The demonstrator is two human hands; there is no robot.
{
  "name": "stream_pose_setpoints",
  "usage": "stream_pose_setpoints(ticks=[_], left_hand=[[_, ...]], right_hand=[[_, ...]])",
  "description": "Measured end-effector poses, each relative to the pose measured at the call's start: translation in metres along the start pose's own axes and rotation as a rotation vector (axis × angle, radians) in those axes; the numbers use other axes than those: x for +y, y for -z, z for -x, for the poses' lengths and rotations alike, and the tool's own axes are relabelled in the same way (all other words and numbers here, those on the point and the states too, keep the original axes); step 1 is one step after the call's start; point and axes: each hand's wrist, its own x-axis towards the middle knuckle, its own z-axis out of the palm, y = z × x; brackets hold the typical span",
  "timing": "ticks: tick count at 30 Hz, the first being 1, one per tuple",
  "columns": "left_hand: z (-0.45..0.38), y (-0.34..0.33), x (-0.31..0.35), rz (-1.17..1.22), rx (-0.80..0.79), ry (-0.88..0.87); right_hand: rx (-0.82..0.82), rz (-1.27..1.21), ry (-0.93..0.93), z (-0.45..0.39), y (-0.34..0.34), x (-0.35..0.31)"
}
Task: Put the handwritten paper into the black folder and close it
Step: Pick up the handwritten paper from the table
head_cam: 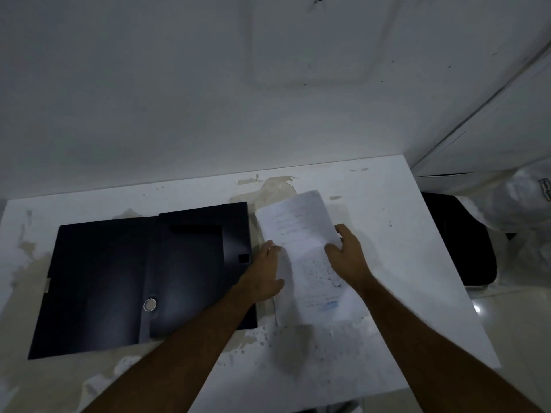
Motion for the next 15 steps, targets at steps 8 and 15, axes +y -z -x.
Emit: stream_pose_setpoints(ticks=[8, 15], left_hand=[[0.046, 0.063, 0.012, 0.876, 0.118, 0.159], [0.100, 0.115, -0.031, 1.191, 0.151, 0.216]], right_hand=[[-0.048, -0.323, -0.168, 0.003, 0.028, -0.058], [-0.197, -0.437, -0.214, 0.014, -0.059, -0.096]])
